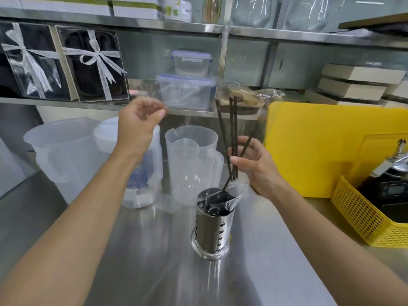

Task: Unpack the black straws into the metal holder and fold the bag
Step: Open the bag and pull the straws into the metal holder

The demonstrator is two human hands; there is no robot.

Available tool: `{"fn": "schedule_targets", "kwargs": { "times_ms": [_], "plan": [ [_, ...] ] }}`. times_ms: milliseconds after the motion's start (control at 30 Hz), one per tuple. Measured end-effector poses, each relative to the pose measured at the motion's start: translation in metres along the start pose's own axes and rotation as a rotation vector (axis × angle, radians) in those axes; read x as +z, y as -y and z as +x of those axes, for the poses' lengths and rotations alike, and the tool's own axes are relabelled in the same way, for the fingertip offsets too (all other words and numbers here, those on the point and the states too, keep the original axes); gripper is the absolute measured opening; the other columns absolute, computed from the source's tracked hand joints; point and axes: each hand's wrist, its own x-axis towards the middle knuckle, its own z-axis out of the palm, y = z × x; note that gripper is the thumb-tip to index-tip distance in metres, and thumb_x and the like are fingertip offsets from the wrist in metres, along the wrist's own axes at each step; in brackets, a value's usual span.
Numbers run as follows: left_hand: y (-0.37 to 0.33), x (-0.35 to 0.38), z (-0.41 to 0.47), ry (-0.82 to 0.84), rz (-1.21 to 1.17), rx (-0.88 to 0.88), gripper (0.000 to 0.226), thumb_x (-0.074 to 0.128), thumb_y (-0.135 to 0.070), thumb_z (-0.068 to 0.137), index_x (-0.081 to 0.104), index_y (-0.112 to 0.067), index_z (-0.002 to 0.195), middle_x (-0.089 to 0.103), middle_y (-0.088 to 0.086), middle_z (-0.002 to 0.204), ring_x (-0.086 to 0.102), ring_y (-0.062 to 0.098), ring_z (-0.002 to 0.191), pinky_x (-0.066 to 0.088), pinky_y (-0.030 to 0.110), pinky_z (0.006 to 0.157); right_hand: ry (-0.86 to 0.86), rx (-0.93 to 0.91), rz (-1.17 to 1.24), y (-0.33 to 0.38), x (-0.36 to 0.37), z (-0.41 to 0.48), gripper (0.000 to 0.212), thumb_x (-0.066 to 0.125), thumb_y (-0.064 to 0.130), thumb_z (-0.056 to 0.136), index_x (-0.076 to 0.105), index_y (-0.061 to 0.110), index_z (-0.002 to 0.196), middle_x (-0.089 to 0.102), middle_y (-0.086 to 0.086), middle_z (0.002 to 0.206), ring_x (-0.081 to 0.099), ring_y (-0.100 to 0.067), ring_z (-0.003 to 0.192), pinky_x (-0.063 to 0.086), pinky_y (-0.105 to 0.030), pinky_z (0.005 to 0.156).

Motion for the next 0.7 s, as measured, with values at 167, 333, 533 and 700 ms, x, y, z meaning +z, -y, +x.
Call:
{"fn": "schedule_targets", "kwargs": {
  "times_ms": [167,333,533,700],
  "plan": [
    [-0.012,0.006,0.007,-0.027,-0.026,0.096,0.028,0.061,0.005,0.08,0.06,-0.023,0.078,0.064,-0.004,0.082,0.065,0.008,0.08,0.052,0.019,0.079,0.002,-0.033,-0.008,-0.007,0.002,0.003,0.049,0.074,0.0,0.069,0.054,0.021,0.109,0.067,-0.005,0.093,0.066,-0.017,0.084,0.05,-0.028,0.072],
    [-0.009,0.016,0.007,0.014,0.021,0.095,0.025,0.061,0.003,0.08,0.06,-0.022,0.079,0.065,-0.002,0.085,0.065,0.01,0.084,0.053,0.025,0.085,-0.021,-0.032,0.016,-0.017,-0.001,0.002,0.051,0.075,0.007,0.062,0.055,0.024,0.106,0.066,-0.005,0.09,0.065,-0.021,0.088,0.051,-0.034,0.078],
    [-0.004,0.018,0.008,-0.001,-0.075,0.082,0.022,0.062,0.005,0.079,0.062,-0.017,0.08,0.066,0.002,0.085,0.066,0.003,0.076,0.052,0.022,0.08,-0.06,-0.074,0.041,-0.017,-0.01,0.002,0.054,0.075,-0.003,0.062,0.054,0.022,0.104,0.063,-0.006,0.087,0.064,-0.019,0.082,0.051,-0.026,0.071],
    [-0.003,0.017,0.01,-0.084,-0.11,0.089,0.025,0.064,0.004,0.077,0.063,-0.022,0.077,0.069,-0.012,0.073,0.066,0.001,0.074,0.051,0.019,0.076,-0.073,-0.098,-0.016,-0.012,-0.011,-0.003,0.053,0.069,-0.012,0.069,0.051,0.02,0.108,0.063,-0.003,0.083,0.066,-0.006,0.07,0.052,-0.02,0.066]
  ]
}}
